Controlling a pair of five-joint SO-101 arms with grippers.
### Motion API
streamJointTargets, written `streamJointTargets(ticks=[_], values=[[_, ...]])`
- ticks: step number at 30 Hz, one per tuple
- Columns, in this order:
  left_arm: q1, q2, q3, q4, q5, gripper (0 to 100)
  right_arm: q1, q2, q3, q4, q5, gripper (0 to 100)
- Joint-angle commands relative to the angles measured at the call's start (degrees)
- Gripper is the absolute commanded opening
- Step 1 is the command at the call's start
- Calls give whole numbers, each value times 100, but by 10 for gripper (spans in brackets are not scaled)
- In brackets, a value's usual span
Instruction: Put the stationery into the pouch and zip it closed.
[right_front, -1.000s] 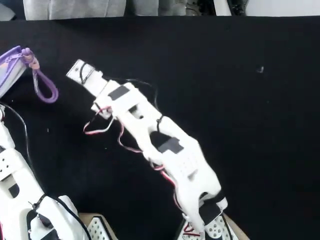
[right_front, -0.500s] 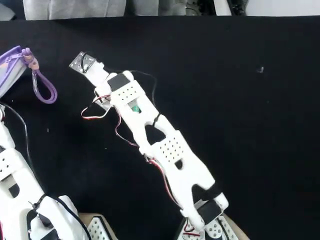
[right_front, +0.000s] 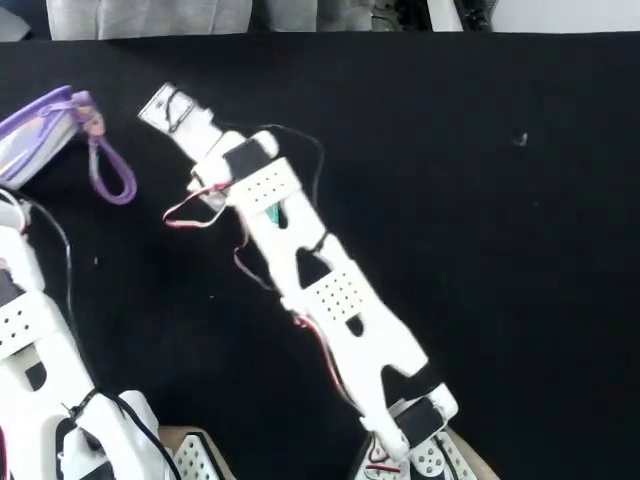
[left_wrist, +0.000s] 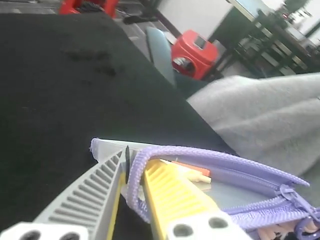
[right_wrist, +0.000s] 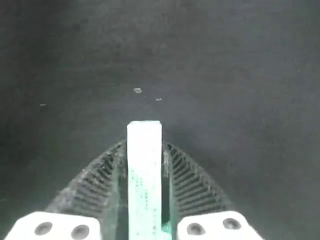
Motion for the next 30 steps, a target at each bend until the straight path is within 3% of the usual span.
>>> streamJointTargets(ticks=[1, 7, 13, 17, 22, 30], values=[[453, -105, -154, -158, 79, 29, 360, -954, -338, 35, -18, 11], [989, -114, -171, -9, 53, 29, 501, -1736, -338, 695, -18, 11], [1402, -633, -690, 1310, 35, 29, 519, -2756, -338, 1389, -475, 11], [1631, -1380, -602, 1723, 0, 30, 536, -3495, -330, 1679, -949, 11], [2070, -2374, -119, 1741, -527, 30, 686, -4277, -268, 1688, -1319, 11], [2281, -3121, 321, 1714, -571, 30, 791, -5376, -22, 1705, -2022, 11]])
